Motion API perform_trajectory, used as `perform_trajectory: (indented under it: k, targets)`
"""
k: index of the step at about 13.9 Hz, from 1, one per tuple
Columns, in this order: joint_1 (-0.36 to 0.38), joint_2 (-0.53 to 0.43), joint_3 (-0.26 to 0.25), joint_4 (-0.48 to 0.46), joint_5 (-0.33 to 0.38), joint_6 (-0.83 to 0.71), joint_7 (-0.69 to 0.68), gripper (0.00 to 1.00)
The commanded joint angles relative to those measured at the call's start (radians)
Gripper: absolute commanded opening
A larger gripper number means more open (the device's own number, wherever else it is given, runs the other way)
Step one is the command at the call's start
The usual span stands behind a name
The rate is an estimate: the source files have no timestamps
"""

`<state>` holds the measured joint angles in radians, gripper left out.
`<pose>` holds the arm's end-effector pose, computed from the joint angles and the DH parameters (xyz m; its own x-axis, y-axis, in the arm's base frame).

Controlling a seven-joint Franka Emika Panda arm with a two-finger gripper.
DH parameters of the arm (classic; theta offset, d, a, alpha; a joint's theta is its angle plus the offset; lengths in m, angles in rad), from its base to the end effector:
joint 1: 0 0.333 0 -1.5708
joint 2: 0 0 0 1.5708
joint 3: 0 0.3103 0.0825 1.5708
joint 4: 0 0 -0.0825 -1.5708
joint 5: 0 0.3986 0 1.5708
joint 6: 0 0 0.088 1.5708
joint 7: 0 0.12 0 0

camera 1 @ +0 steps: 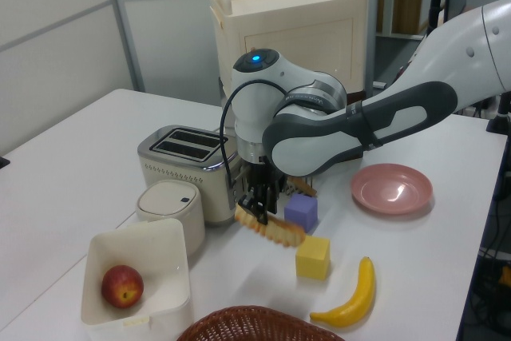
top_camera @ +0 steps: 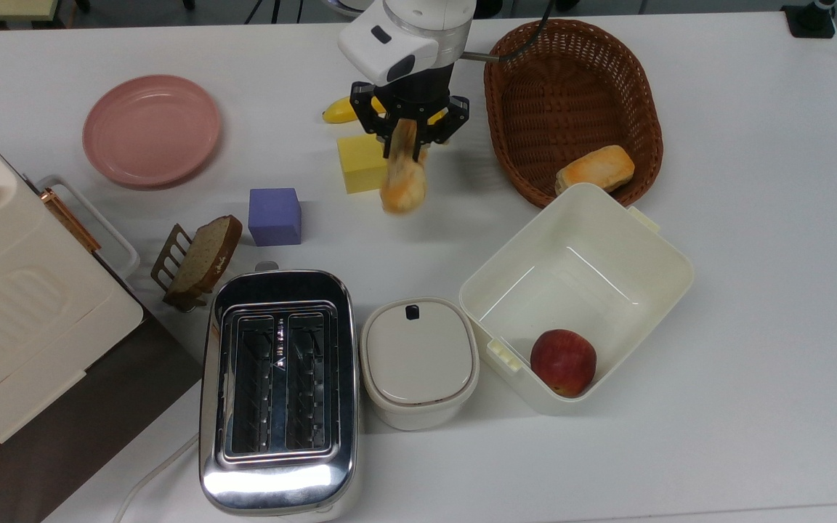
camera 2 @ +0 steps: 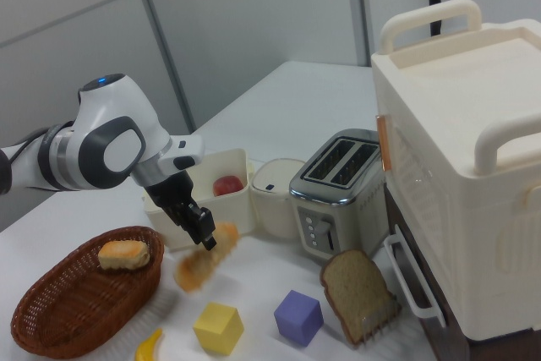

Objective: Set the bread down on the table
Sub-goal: 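Carry the long roll out of the basket toward the yellow cube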

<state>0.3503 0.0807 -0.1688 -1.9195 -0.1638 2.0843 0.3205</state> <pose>0.5936 0.1005 0.4341 0.9906 -0.0547 0.1250 -0.0709 -0.9891 0.1289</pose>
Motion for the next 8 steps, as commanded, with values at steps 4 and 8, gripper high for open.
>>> perform_trajectory:
  k: [4, 8]
  targets:
    - [0.001, 0.005, -0.003, 0.023, 0.004, -0.026, -0.023, 1.0]
    - [-0.03, -0.004, -0.003, 0.086, 0.003, -0.18, -0.049, 1.0]
